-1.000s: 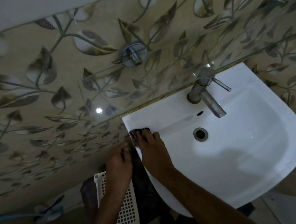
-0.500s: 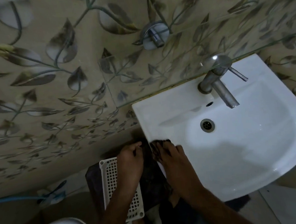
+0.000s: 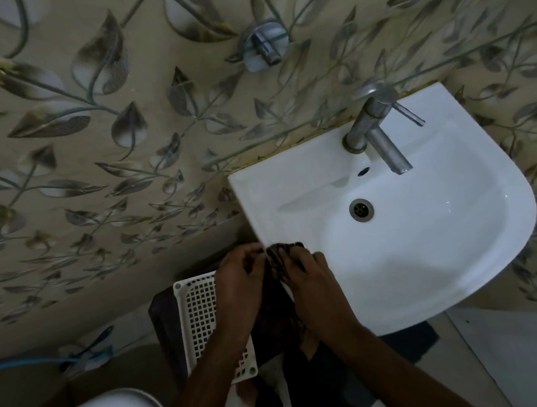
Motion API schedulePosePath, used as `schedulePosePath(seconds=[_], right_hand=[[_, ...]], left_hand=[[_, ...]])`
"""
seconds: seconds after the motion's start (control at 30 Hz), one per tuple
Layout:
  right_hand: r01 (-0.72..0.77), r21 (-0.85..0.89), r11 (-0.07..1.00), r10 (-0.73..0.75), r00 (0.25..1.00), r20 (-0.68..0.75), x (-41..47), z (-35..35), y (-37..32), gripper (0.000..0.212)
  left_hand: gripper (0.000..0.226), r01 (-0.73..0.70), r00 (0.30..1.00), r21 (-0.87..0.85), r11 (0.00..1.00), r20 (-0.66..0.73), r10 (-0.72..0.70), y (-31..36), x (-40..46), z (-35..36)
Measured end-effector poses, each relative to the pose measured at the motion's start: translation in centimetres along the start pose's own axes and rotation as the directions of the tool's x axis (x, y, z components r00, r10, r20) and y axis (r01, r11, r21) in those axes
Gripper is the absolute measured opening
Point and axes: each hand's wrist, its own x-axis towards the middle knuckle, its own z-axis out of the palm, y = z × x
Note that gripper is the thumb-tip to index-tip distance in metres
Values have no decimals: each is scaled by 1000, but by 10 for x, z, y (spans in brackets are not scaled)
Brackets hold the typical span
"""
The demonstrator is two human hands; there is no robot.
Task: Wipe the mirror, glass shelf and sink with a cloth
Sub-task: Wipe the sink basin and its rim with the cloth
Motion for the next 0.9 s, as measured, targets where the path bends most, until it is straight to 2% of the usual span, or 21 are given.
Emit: schedulePosePath(seconds=[0.07,0.23,0.47,0.63,0.7,0.8,0.9], right_hand=[[-3,-11,1000,3,1000,12,-31,2,11,62],[-13,-60,998,13,1000,-6,-62,4,21,69],[-51,-22,998,49,996,-76,-6,9,-6,51],[-84,-51,995,83,996,-28,-30,9,-2,52],[-114,-80,990,113,994,-11,-56,10,9,56],[-167,-118,979,162,986,-49,-86,10,22,62],[-204,-124,971,184,970,-155,-108,8,36,58]], left_hand=[[13,3,1000,23,1000,5,-3,-3,-3,1],[28,2,1000,24,1000,15,-3,-11,-15,10],[24,-79,997,26,997,26,78,-15,-30,8],[24,-166,985,45,985,61,163,-12,-37,16],[22,-305,941,90,948,183,285,-9,-47,26],[13,-516,822,149,843,361,440,-6,-63,43],[28,-611,761,96,786,344,549,-4,-76,56]])
